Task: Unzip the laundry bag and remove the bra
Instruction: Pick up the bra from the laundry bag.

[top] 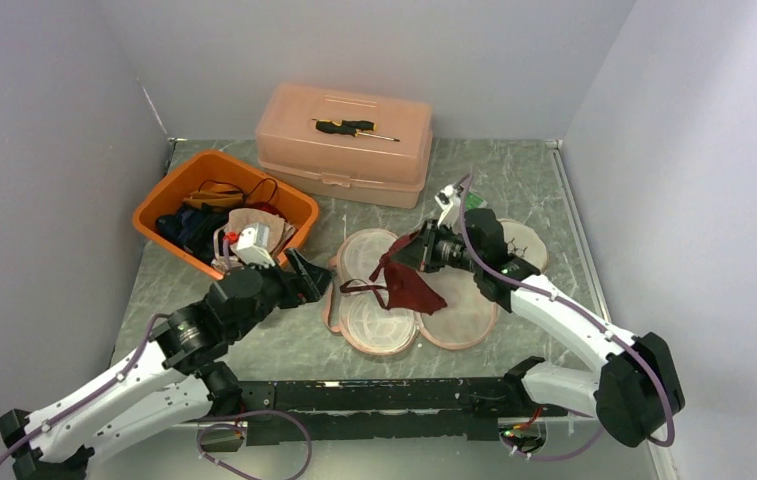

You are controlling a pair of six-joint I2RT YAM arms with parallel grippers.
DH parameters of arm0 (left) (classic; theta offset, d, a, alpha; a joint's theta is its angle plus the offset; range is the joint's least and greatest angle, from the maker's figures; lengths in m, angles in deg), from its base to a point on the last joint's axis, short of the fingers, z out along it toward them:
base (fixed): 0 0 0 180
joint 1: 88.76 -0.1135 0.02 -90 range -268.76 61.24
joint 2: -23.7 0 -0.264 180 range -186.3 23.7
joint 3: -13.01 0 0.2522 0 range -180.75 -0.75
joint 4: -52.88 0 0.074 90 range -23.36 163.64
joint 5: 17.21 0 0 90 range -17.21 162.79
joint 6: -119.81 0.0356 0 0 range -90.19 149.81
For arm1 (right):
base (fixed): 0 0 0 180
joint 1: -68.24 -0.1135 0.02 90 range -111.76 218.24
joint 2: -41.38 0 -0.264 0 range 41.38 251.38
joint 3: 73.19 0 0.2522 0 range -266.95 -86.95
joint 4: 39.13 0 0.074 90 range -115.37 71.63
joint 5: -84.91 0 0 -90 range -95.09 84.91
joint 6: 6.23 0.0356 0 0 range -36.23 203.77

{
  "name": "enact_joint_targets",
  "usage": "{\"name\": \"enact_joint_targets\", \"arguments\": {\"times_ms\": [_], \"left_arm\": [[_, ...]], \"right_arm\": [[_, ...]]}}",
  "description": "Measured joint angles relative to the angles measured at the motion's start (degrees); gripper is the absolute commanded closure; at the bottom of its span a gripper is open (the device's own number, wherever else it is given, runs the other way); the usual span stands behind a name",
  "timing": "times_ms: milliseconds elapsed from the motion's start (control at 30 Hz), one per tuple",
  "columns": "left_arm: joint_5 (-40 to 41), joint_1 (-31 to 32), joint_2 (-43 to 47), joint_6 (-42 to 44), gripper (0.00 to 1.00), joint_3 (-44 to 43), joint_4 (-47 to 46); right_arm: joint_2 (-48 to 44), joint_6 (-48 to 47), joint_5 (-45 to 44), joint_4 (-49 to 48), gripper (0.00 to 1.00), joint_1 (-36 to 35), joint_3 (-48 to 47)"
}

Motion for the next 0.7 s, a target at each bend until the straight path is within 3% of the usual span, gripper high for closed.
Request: {"name": "enact_joint_targets", "arguments": {"times_ms": [200, 400, 700], "left_arm": [[-0.1, 0.0, 4.1, 2.8, 0.06, 0.1, 0.7], [-10.9, 0.0, 3.8, 7.1, 0.06, 4.0, -10.6], [-24.5, 0.0, 1.3, 10.7, 0.06, 5.2, -25.4]], "right_arm": [[0.0, -0.3, 5.9, 1.1, 1.00, -0.1, -8.6], [-0.7, 1.8, 13.1, -2.1, 1.00, -0.2, -10.5], [-6.8, 7.0, 21.9, -12.6, 1.00, -0.3, -5.8]]}}
